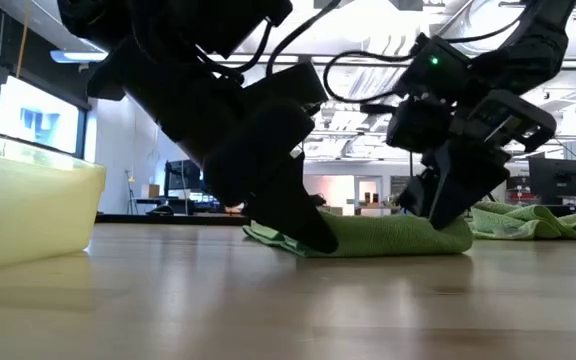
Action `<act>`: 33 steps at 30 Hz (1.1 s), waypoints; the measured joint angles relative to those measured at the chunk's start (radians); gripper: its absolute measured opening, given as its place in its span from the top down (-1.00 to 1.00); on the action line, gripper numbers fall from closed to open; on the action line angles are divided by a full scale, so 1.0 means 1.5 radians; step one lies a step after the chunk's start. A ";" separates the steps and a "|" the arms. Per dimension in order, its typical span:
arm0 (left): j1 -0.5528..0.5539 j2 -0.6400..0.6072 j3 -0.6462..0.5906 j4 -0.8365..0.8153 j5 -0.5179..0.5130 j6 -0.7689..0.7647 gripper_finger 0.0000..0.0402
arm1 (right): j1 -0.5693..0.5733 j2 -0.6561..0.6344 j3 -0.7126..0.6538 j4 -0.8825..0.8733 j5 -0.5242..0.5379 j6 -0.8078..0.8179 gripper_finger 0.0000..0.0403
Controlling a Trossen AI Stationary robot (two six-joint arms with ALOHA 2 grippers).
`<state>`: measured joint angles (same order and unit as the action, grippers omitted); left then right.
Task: Roll microfiber towels into tight, uniform cylinder then place into a basket
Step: Roll the green microfiber towel
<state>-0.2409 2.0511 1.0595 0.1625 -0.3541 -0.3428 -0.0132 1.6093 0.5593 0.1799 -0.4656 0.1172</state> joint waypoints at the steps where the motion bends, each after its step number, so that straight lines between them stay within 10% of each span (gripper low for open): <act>1: 0.003 -0.001 0.000 -0.004 0.008 -0.009 0.96 | 0.000 0.000 0.007 -0.008 0.000 -0.038 0.41; 14: 0.053 -0.004 0.001 -0.066 0.075 -0.101 0.93 | 0.098 -0.115 0.050 -0.146 0.123 -0.389 0.39; 25: 0.065 -0.003 -0.001 -0.052 0.090 -0.119 0.93 | 0.181 -0.097 0.018 -0.139 0.333 -0.380 0.40; 33: 0.065 -0.003 -0.002 -0.046 0.089 -0.120 0.93 | 0.179 -0.056 0.018 -0.118 0.346 -0.375 0.40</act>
<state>-0.1432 2.0468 1.0573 0.0940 -0.2201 -0.5234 0.2555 1.5257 0.5865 0.0029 0.0532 -0.4458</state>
